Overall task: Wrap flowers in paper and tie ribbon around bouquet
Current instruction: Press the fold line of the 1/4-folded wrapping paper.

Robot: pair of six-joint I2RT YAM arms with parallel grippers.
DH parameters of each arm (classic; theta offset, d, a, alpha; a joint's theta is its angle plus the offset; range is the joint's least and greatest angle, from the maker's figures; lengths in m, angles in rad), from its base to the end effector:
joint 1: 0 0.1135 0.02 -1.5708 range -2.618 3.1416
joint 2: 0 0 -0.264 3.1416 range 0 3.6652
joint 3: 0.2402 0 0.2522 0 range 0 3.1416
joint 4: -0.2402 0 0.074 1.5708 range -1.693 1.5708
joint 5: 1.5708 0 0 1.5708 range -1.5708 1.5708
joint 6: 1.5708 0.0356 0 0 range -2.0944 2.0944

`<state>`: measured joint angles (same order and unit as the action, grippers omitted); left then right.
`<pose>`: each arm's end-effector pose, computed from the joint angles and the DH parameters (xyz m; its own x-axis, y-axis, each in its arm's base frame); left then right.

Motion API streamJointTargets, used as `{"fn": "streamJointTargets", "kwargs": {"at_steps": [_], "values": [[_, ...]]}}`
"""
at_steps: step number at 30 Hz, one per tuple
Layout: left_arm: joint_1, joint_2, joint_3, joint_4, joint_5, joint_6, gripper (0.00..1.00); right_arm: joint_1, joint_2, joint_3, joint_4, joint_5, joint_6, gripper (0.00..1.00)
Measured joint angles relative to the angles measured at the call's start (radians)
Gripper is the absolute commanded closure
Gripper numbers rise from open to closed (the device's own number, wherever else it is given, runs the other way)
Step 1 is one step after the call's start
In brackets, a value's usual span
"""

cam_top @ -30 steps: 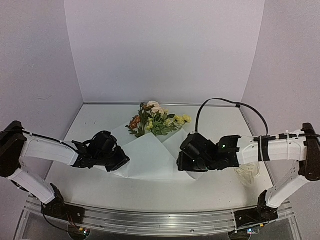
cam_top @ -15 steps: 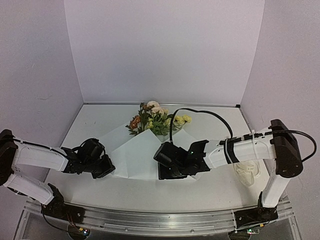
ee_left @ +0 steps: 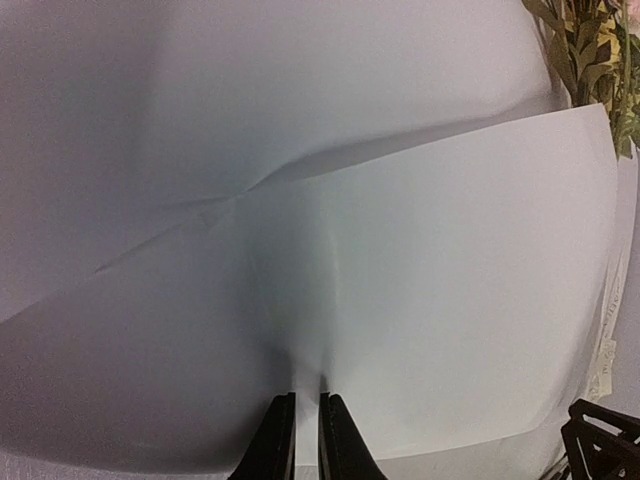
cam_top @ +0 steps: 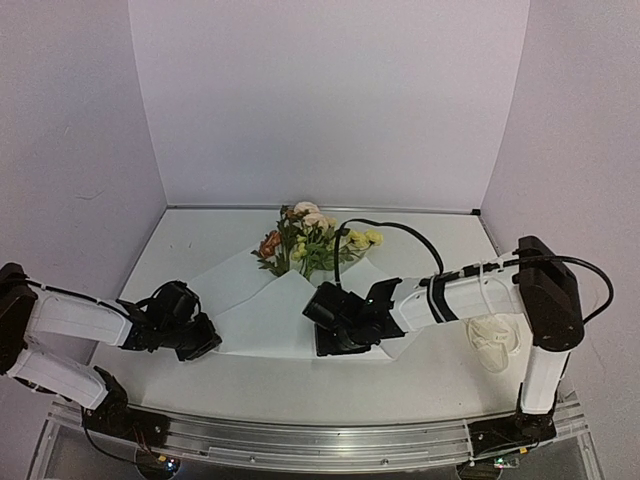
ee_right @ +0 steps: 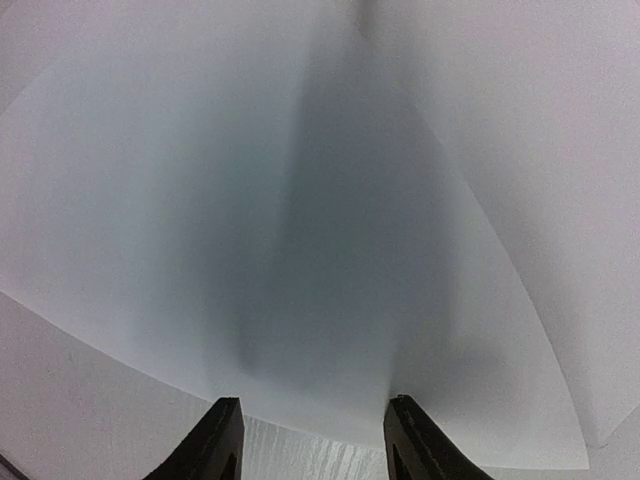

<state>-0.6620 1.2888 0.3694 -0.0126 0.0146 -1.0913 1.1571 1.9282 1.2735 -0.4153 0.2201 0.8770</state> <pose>0.1638 -0.1283 0.1207 -0.8435 -0.4673 -0.2647 -0.2751 0.7992 -0.5344 0.1661 0.3589 0.1639 -0.8801 -0.1382 -0.4543 -0.2733 0.9298 0.2467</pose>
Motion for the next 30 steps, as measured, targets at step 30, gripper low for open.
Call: {"fn": "streamJointTargets", "kwargs": {"at_steps": [30], "values": [[0.0, -0.089, 0.003, -0.096, 0.002, -0.043, 0.88, 0.07, -0.009, -0.013, -0.058, 0.045, -0.013, 0.6]]}}
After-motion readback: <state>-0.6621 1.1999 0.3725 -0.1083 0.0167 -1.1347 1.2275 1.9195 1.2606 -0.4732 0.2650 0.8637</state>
